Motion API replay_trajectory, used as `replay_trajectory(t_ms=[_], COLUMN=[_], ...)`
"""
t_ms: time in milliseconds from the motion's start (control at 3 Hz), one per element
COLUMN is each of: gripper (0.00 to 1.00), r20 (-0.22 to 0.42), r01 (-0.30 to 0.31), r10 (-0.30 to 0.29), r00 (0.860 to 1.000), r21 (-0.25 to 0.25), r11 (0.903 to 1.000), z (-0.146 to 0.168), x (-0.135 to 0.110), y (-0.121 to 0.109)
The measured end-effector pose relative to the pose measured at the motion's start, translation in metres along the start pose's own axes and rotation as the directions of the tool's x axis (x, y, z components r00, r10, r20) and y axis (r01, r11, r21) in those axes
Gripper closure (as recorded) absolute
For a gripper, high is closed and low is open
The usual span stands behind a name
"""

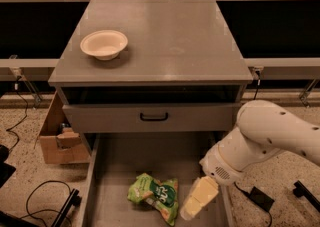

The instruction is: Place green rice chip bag into middle drawer

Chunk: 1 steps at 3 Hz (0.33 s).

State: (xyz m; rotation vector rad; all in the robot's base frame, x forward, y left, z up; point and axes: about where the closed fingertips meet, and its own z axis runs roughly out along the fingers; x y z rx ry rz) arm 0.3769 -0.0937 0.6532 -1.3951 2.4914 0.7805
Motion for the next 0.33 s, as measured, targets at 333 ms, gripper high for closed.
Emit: replay_trajectory(t_ms=[333], gripper=[0.00], r20=[-0.142], r01=[0.001], r10=[0.002], r00=[0.990], r21=[0.024], r11=[0.9997], z=[-0.0411], x=[0.0092], y=[0.0456])
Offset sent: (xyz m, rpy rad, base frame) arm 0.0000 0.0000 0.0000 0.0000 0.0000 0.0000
